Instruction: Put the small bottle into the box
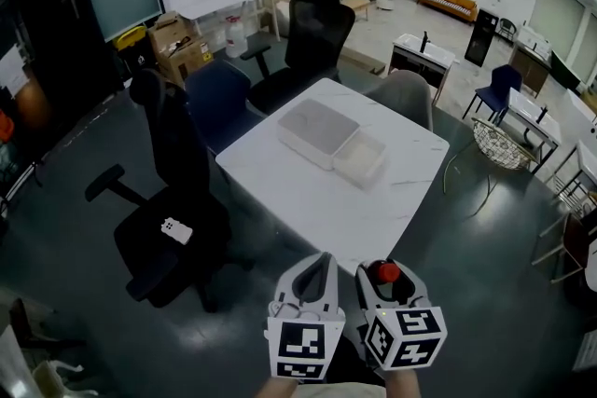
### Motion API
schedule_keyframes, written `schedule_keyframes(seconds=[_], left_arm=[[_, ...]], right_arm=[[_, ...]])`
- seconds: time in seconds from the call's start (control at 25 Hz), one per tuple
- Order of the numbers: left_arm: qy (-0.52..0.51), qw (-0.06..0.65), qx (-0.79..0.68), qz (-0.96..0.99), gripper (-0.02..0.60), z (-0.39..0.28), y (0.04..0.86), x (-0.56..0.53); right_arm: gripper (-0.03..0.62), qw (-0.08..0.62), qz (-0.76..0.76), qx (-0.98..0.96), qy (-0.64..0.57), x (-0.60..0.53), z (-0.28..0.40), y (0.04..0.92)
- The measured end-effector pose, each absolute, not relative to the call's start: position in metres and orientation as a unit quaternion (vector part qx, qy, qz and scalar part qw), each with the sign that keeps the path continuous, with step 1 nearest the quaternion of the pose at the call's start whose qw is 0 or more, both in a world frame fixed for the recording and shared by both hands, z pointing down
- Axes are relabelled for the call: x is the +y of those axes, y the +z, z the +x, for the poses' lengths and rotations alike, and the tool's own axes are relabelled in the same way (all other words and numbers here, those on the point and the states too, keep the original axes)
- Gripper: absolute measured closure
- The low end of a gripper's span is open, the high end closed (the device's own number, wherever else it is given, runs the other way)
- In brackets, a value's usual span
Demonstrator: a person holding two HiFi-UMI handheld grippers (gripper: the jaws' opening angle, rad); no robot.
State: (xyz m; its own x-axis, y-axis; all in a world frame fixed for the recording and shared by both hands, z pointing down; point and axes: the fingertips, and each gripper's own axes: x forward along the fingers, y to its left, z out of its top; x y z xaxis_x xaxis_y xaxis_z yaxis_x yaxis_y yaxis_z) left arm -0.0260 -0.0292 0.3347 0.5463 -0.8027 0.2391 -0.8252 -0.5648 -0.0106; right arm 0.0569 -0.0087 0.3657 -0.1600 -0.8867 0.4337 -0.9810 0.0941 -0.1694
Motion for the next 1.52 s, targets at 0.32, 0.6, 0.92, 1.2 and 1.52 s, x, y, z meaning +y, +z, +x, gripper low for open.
schedule_keyframes(seconds=[0.32,0.6,0.92,1.2,1.52], left_arm=[[0.111,0.052,-0.479,0.869,0.561,0.003,0.333,-0.103],[0.111,0.052,-0.489,0.864,0.561,0.027,0.329,-0.161],[0.12,0.058,-0.494,0.859,0.561,0.05,0.337,-0.201],[0.13,0.065,-0.499,0.854,0.561,0.053,0.343,-0.221],[0.134,0.07,-0.494,0.856,0.561,0.059,0.354,-0.249]], right_arm=[[0.367,0.11,0.628,-0.741,0.209,-0.085,0.09,0.361],[0.367,0.112,0.62,-0.749,0.207,-0.146,0.113,0.358],[0.368,0.113,0.612,-0.754,0.21,-0.19,0.137,0.362],[0.367,0.116,0.606,-0.755,0.221,-0.212,0.141,0.369],[0.367,0.119,0.604,-0.754,0.23,-0.239,0.143,0.382]])
